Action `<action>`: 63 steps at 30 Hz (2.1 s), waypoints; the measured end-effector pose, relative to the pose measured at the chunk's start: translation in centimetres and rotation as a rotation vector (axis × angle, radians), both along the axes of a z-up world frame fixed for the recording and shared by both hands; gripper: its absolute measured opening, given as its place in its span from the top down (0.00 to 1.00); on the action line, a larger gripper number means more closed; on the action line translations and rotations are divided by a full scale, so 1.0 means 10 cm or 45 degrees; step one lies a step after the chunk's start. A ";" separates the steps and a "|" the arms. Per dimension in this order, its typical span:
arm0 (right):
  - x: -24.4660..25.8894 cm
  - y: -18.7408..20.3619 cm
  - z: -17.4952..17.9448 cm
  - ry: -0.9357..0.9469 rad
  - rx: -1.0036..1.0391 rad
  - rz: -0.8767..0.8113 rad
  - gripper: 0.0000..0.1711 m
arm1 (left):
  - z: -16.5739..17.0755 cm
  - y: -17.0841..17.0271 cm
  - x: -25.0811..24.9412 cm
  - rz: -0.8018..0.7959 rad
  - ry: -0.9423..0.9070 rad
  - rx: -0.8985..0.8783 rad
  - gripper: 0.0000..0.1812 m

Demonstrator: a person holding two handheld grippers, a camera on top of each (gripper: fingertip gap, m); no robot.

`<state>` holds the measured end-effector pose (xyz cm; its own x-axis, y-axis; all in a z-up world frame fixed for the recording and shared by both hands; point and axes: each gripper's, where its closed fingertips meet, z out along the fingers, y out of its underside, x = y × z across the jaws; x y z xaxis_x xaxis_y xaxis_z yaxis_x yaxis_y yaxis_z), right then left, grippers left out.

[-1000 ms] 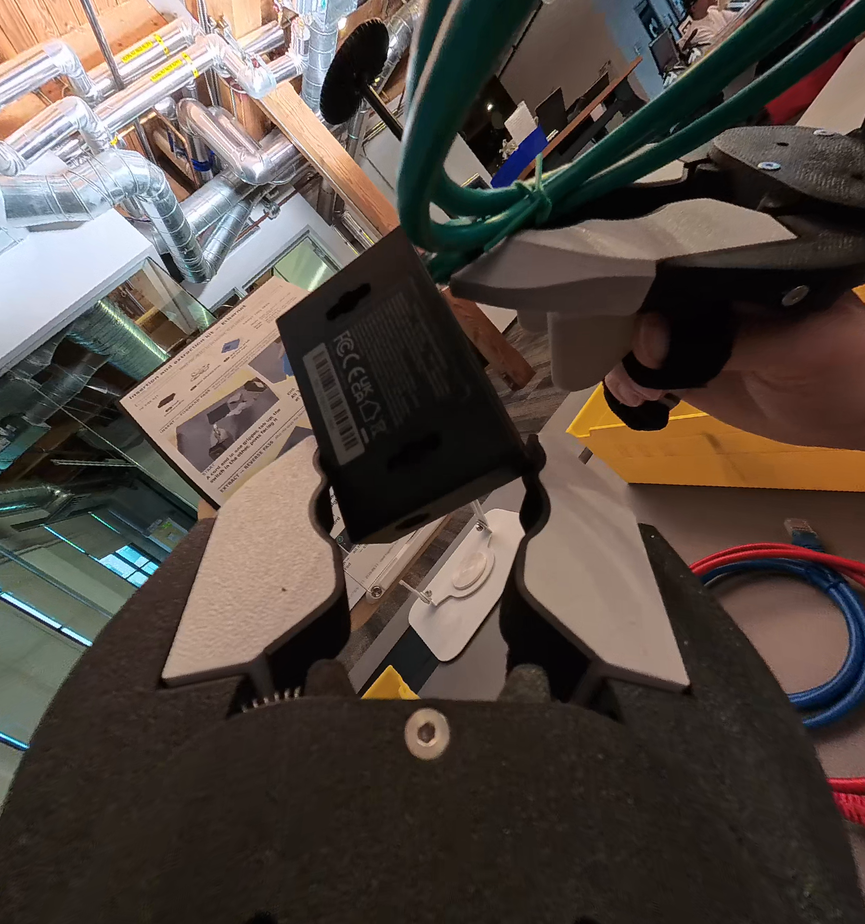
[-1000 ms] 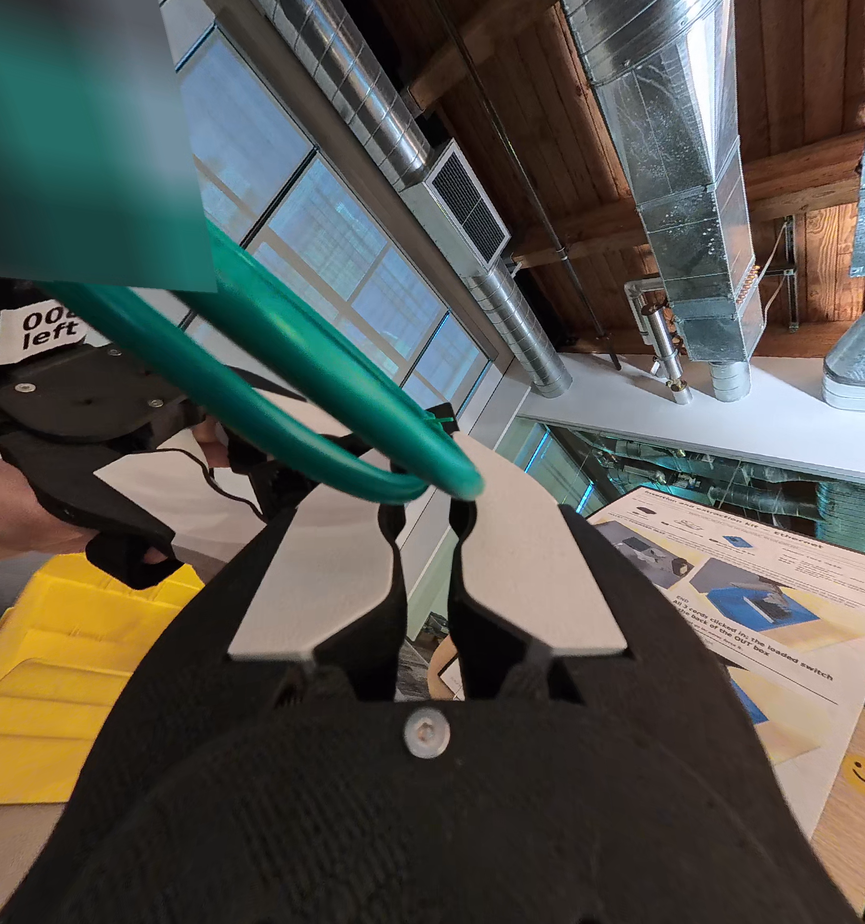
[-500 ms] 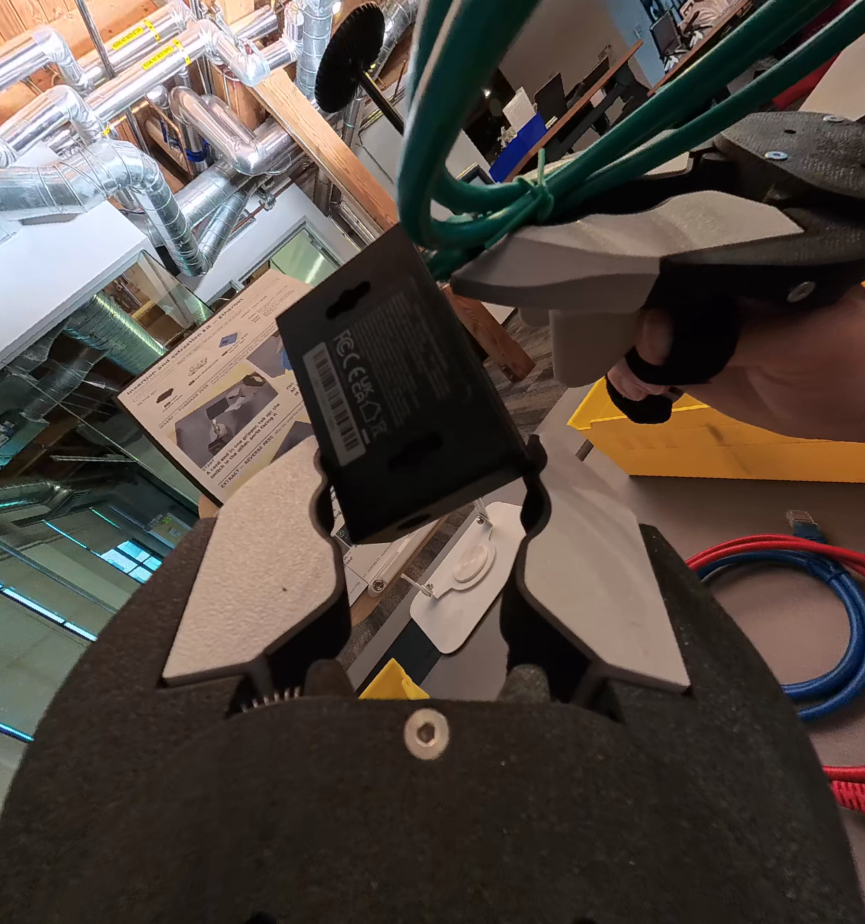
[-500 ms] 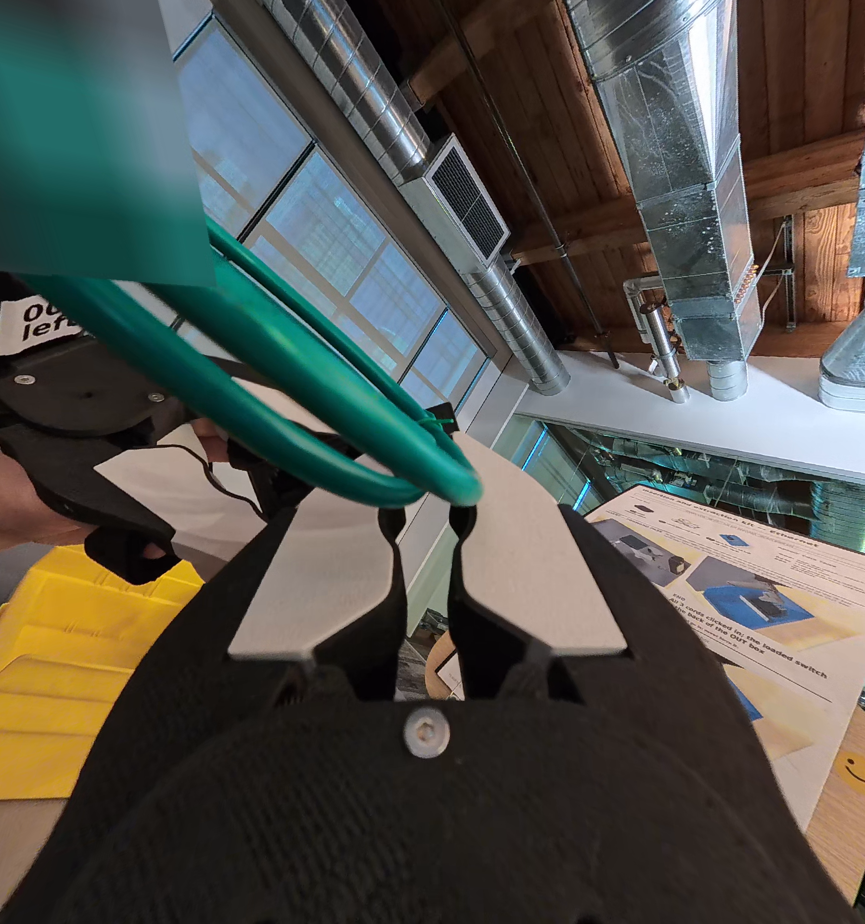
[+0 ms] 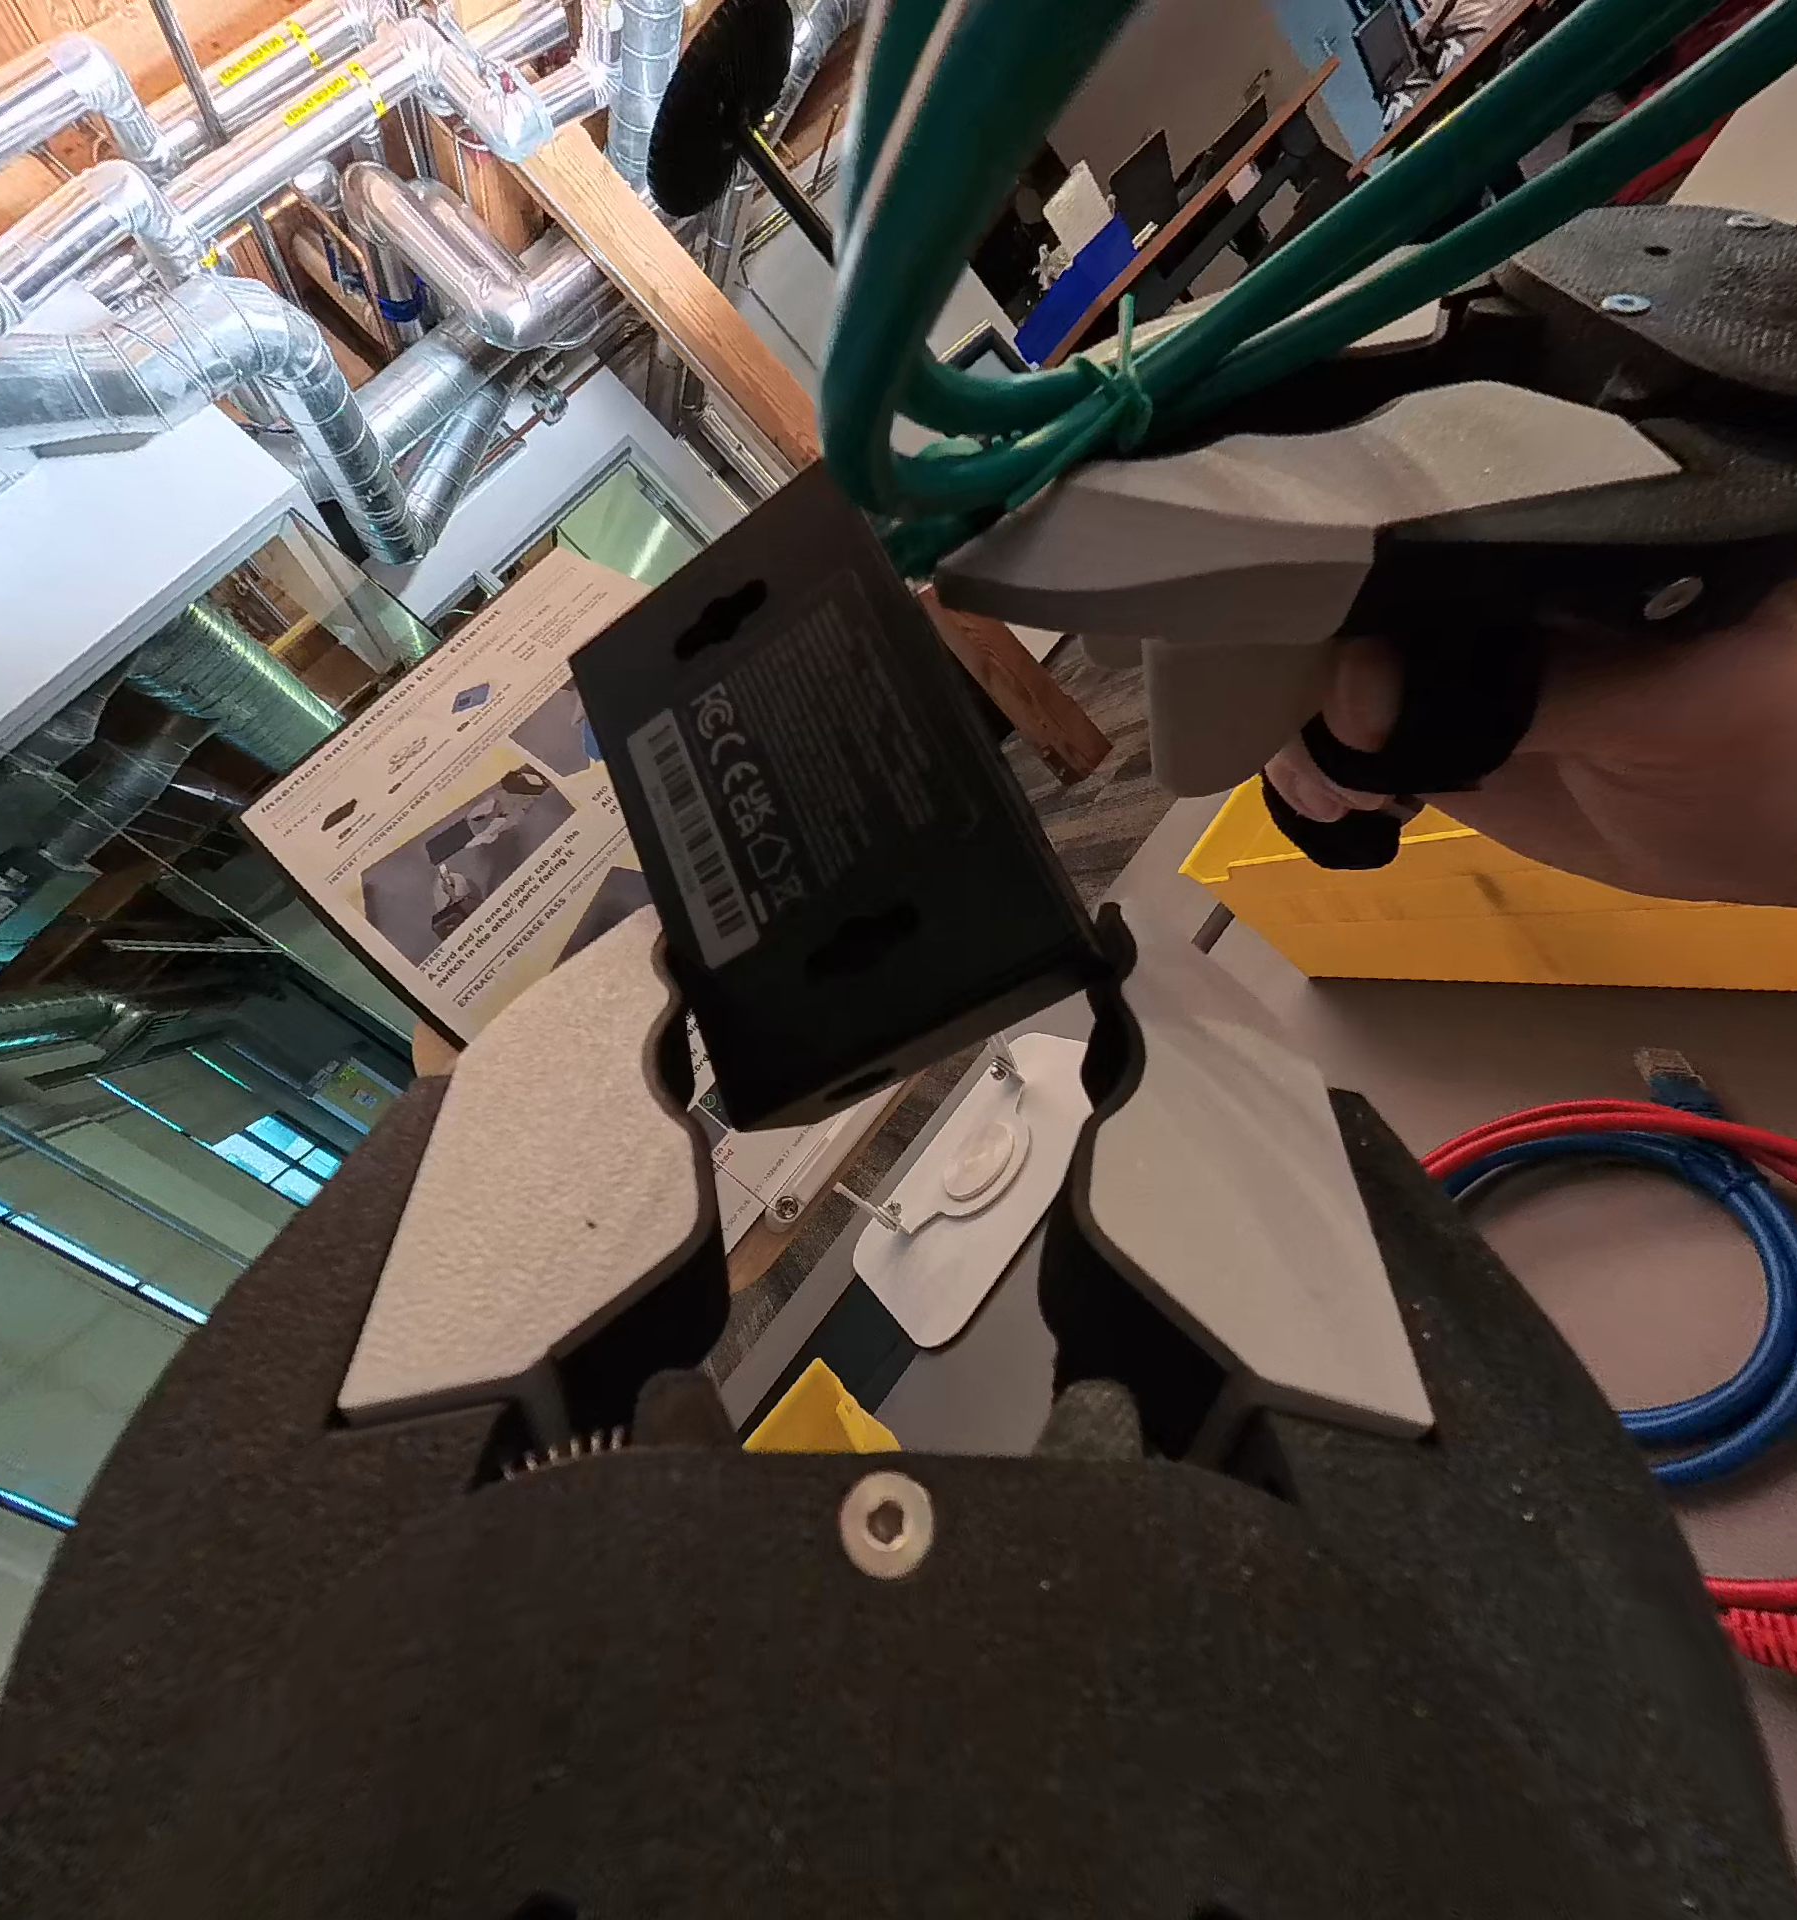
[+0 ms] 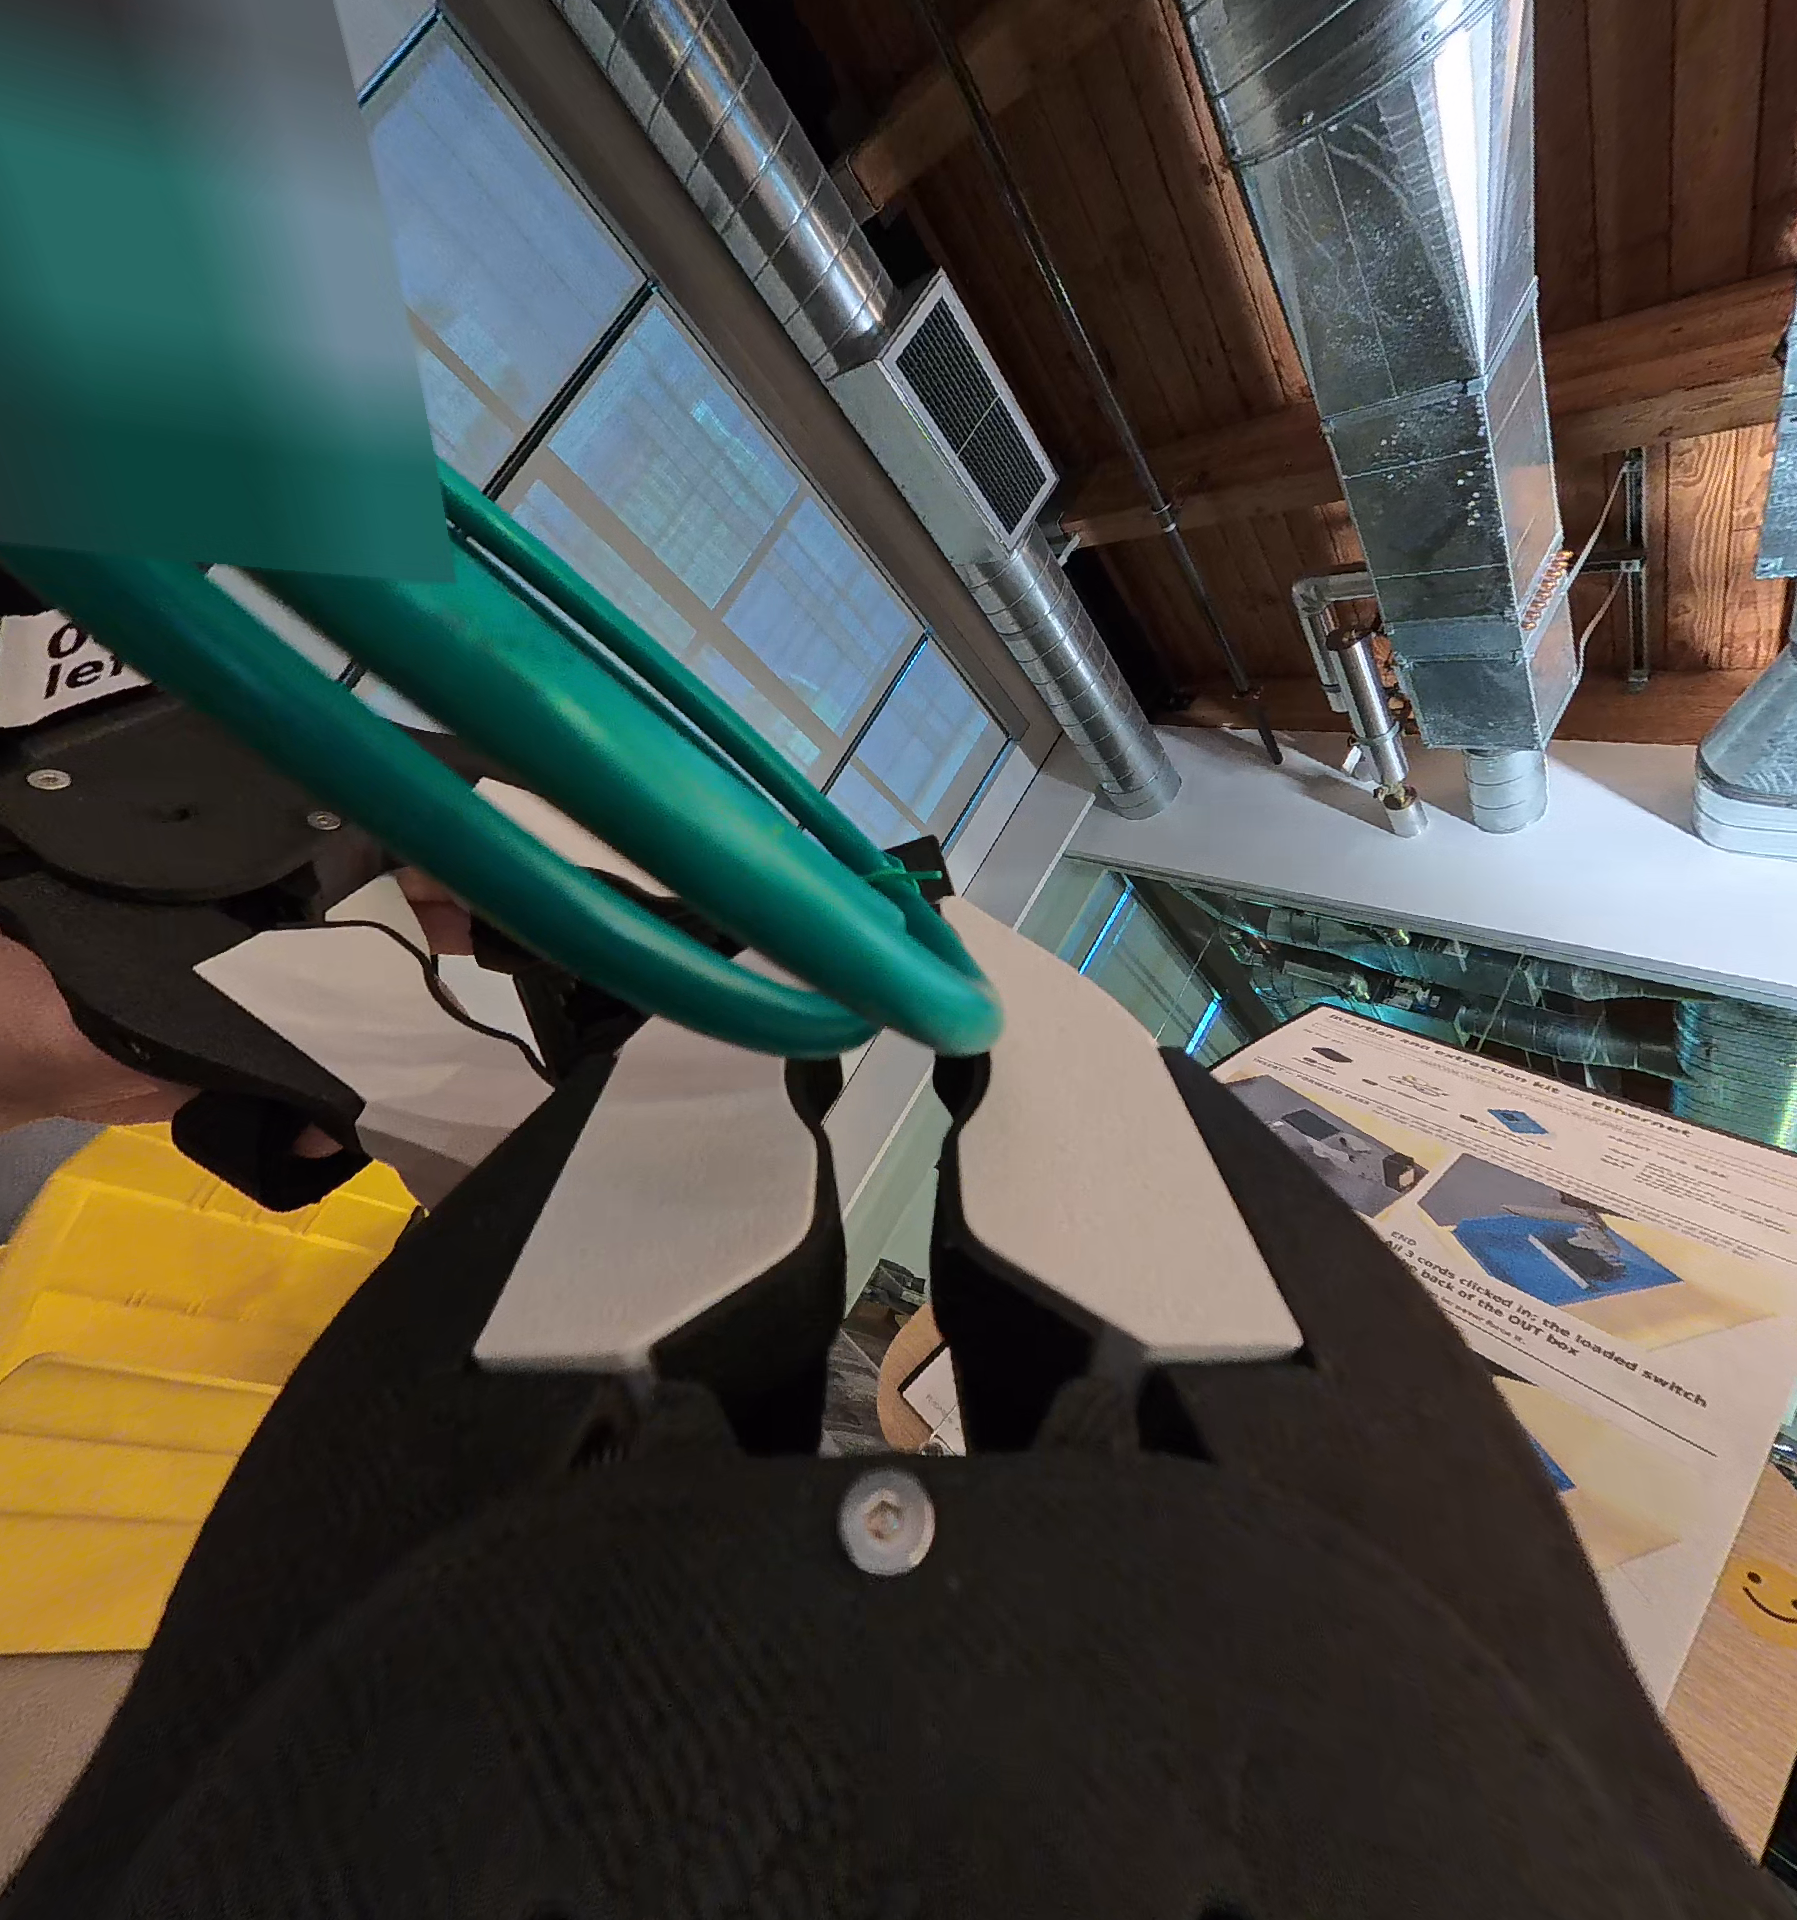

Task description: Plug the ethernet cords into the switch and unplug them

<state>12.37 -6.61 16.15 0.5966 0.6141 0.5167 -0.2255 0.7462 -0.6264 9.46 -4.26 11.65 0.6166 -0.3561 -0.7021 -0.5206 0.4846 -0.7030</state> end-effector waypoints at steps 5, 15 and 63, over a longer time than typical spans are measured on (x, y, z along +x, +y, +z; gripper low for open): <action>0.00 0.00 0.00 0.000 -0.001 -0.002 0.92 | 0.00 0.00 0.00 0.004 0.004 0.000 0.59; 0.00 0.00 0.00 -0.004 0.000 -0.008 0.92 | -0.01 0.01 -0.01 0.009 0.008 -0.001 0.59; -0.28 0.61 -0.30 -0.039 -0.868 -0.277 0.92 | -0.04 0.33 -0.19 -0.594 -0.967 -0.825 0.58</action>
<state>9.56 -0.46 13.14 0.7337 0.6748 0.0792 -0.0907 0.2128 -0.9729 7.55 -0.95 11.24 0.5179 -0.8301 0.2066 0.2928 -0.0549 -0.9546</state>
